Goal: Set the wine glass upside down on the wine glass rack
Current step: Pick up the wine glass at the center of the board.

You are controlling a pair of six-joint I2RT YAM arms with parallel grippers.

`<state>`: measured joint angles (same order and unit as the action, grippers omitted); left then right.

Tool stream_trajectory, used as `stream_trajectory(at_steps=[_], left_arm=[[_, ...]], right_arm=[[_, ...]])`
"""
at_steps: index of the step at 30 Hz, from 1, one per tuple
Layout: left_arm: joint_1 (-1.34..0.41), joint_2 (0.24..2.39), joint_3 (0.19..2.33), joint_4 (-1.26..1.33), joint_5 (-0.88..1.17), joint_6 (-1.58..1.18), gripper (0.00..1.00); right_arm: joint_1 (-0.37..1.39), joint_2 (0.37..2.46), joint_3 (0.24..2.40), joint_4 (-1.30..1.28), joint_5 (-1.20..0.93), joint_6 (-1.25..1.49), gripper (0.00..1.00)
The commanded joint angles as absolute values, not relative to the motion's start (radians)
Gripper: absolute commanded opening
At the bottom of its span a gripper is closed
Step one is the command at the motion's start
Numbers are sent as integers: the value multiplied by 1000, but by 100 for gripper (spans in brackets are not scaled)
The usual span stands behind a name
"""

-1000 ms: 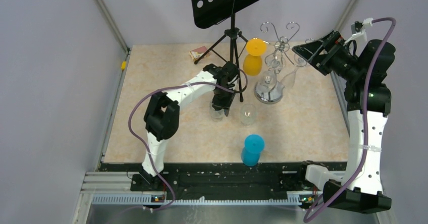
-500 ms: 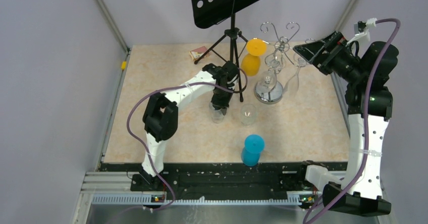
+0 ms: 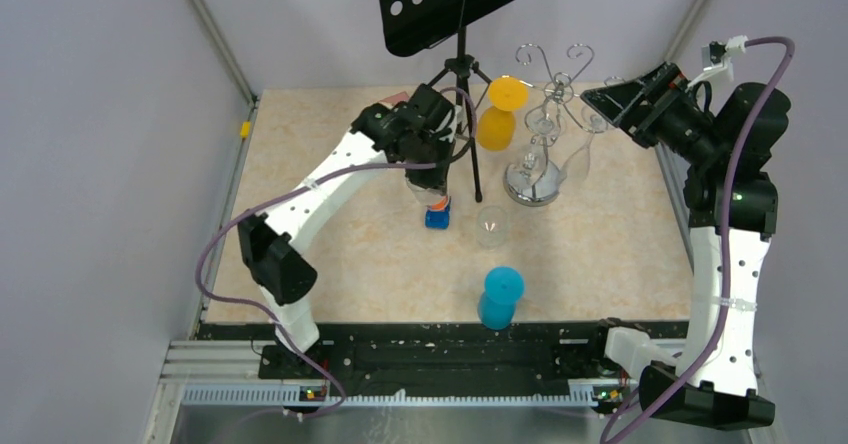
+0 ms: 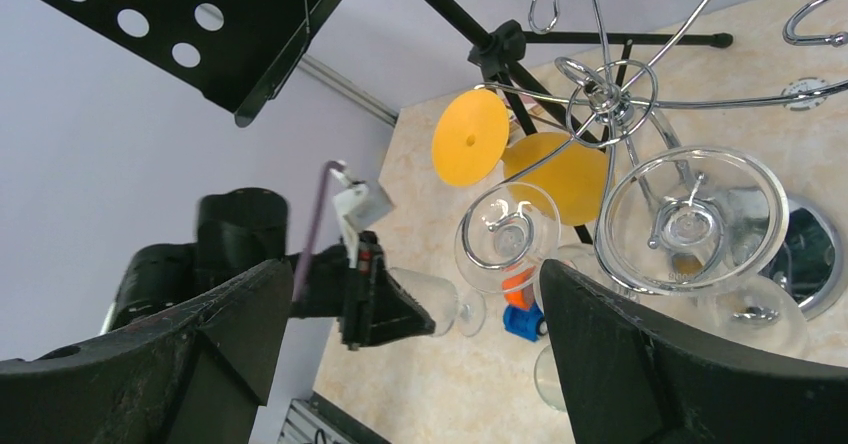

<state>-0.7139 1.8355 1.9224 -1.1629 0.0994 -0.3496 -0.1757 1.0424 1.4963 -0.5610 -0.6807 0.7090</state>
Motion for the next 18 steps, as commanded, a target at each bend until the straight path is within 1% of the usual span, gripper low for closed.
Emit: stream_trajectory(at_steps=[1,3,8,14,18], left_arm=[[-706,1681,1960,-1083,88,-347,0],[-702,1634,1953,-1019,126,-346,0],[-694,1553,1947,-838,298,-375,0],[-693,1516,1948,-631,432,-440,0],[-680,1518,1944,-476,502,-530,0]], right_arm=[[-190,1028,1489,-508,-704,707,95],[-190,1032,1488,-505,-713,706,95],[-190,1042,1494,-501,-736,706,94],[-190,1057,1502,-510,-771,696,93],[-190,1072,1504,-515,-816,695,92]])
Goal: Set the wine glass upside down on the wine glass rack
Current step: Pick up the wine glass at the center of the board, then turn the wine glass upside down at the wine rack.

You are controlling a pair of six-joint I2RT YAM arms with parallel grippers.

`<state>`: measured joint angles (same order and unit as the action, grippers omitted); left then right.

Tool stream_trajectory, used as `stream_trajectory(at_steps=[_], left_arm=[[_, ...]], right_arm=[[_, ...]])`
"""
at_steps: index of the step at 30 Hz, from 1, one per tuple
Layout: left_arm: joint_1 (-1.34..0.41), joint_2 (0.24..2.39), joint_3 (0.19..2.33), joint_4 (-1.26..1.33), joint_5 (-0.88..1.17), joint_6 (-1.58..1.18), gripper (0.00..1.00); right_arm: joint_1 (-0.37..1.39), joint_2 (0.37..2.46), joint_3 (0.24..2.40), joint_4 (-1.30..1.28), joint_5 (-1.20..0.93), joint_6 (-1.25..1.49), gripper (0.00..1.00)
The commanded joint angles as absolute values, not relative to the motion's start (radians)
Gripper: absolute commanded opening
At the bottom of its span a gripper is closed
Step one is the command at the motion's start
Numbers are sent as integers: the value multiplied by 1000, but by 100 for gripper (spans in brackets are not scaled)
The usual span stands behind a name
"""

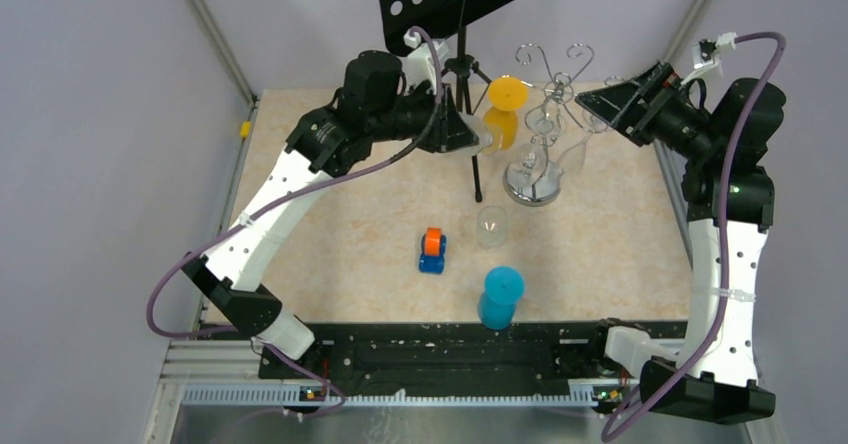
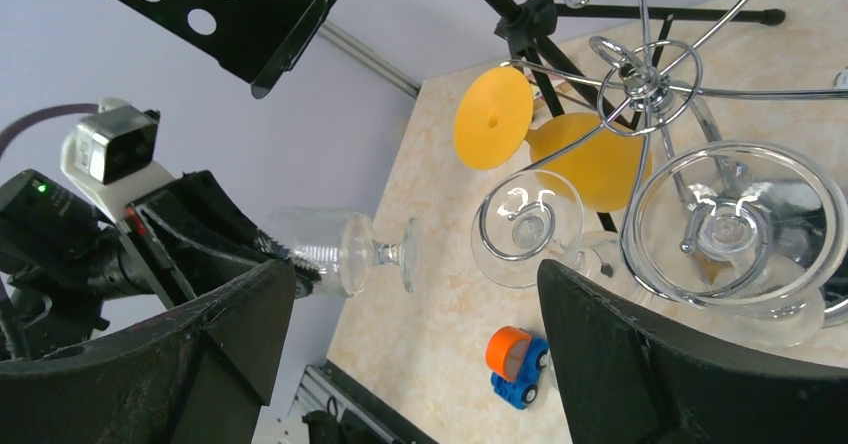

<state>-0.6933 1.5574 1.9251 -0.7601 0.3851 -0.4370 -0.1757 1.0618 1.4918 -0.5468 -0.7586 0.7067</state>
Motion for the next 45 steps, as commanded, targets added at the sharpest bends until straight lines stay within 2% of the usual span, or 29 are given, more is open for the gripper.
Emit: stream_trajectory(at_steps=[1,11,19,27,34,45], left_arm=[[-677,1521,1942,-443,519,-555,0],[-658,1580,1953,-247,616,-725,0],[-649,1600,1964,-242,626,-750,0],[-647,1605,1965,-227,650,-765,0],[-647,1606,1958,-213,669,-786,0],[-648,1602,1928,-201,687,-808,0]], right_arm=[[-190,1074,1501,-508,-825,699,92],[-135,1105,1497,-505,-874,702,89],[52,1143,1514,-521,-753,665,85],[161,1205,1575,-578,-644,595,78],[222,1235,1577,-573,-620,587,58],[229,1224,1568,-564,-603,594,1]])
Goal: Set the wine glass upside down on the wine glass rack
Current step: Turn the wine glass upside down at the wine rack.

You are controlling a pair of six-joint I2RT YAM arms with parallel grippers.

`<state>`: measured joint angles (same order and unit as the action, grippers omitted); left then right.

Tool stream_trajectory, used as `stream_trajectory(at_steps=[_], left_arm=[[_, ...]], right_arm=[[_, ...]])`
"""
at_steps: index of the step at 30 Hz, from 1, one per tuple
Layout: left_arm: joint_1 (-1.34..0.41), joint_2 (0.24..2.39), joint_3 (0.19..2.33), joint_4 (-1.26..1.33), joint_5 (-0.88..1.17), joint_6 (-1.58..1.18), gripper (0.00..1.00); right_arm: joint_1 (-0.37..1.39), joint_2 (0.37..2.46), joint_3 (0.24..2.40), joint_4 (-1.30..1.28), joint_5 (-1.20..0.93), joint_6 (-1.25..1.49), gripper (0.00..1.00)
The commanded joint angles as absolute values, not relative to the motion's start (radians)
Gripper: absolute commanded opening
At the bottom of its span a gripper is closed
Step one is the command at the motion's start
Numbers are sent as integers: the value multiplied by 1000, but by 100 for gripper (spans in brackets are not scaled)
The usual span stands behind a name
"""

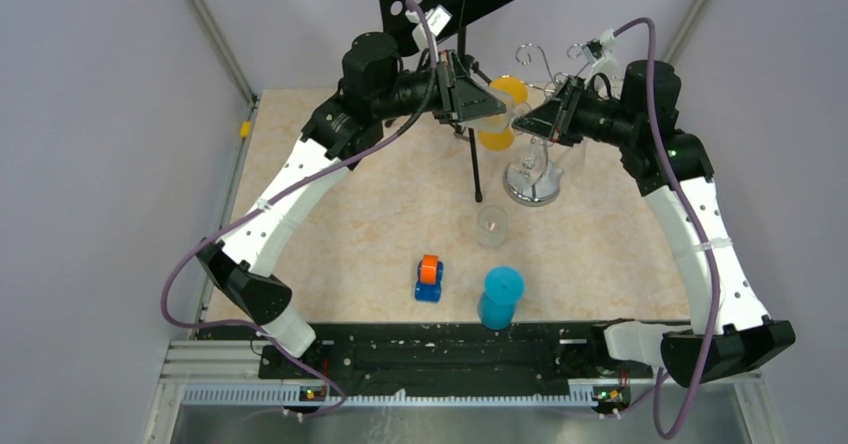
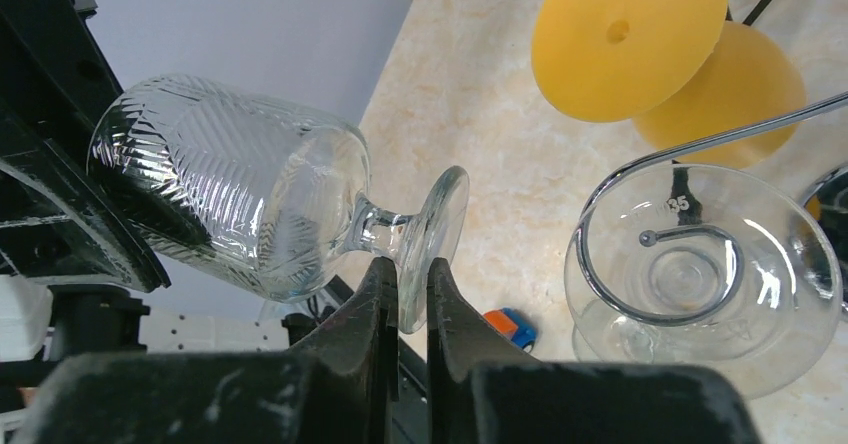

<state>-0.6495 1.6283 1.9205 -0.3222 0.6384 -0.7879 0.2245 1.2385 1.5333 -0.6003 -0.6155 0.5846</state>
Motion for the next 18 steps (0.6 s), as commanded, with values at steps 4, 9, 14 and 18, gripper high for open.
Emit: stream_trajectory(at_steps=[4,9,14,18], left_arm=[[-648,1595,1914,-201,687,-810,0],[-648,1584,1896,-202,679,-812,3],[-647,1576,1887,-212,675,-809,27],[-638,1560,1856,-212,664,-811,51]], right_arm=[[230,1222,1565,-570,-601,584,0],[229,1217,1564,-578,-600,573,0],[229,1205,1566,-574,-587,560,0],[229,1192,1571,-569,-563,539,0]])
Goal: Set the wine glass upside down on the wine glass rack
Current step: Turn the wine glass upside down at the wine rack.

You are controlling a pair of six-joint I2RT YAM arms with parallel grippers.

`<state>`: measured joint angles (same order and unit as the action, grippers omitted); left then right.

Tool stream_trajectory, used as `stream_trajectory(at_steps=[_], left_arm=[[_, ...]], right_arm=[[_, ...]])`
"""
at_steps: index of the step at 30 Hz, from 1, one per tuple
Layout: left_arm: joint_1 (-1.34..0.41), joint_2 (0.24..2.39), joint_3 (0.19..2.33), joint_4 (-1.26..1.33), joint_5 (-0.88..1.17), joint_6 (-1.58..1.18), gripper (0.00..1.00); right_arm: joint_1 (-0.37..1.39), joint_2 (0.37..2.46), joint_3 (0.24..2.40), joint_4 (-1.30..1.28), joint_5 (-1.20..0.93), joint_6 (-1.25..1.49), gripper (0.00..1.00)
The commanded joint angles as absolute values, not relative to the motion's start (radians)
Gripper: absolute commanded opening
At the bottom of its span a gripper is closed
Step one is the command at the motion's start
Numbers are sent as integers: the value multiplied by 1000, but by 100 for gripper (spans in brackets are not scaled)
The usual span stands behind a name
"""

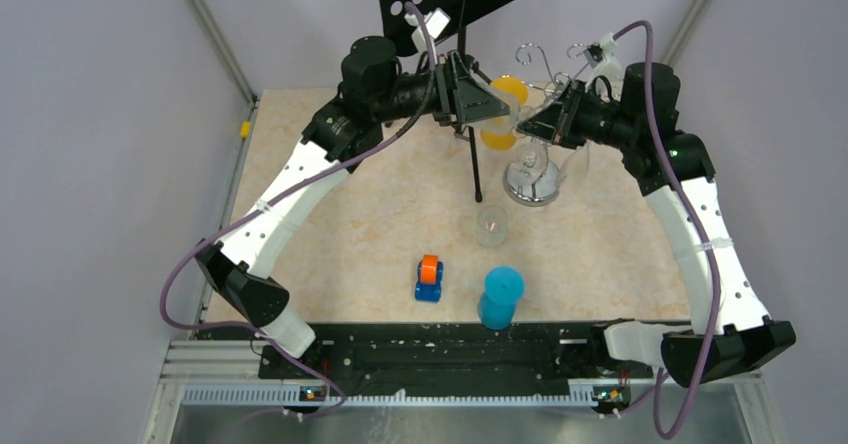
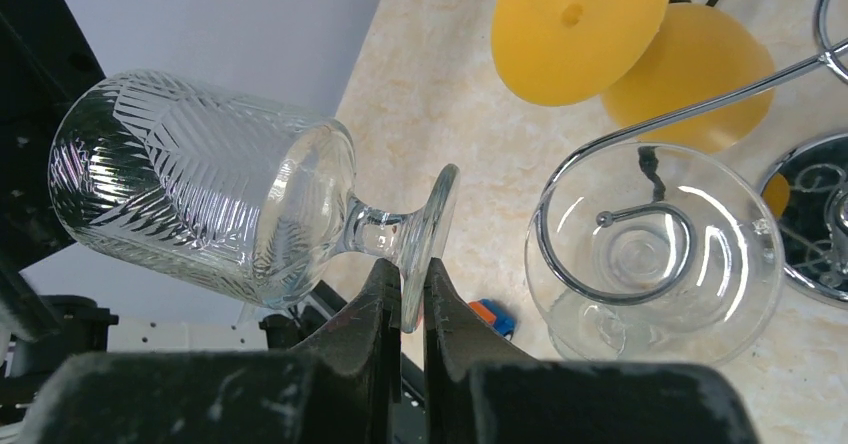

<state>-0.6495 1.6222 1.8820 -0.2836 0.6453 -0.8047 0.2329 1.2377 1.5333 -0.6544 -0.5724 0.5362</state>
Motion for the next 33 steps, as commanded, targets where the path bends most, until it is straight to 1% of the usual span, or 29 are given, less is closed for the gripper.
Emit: stream_trajectory(at_steps=[1,8,14,19,24,26,33], left_arm=[[-635,1553,1845,-210,664,-813,56],[-593,1492,1730,-161,669,-850,74],[-558,1443,1648,-184,670,-834,82],[-536,1404,1643,-340,631,-713,85],[-534,1357,1689,-540,477,-493,86],[-534,1343,1704,-598,422,-424,89],[-534,1300,1689,-708,262,-293,94]], right_arm=[[229,1187,1572,-566,-555,535,0],[230,1146,1562,-525,-485,495,0],[230,1139,1559,-509,-482,450,0],[229,1132,1545,-466,-519,408,0],[229,1088,1457,-272,-562,434,0],[229,1080,1429,-218,-583,439,0],[230,1088,1385,-103,-693,425,0]])
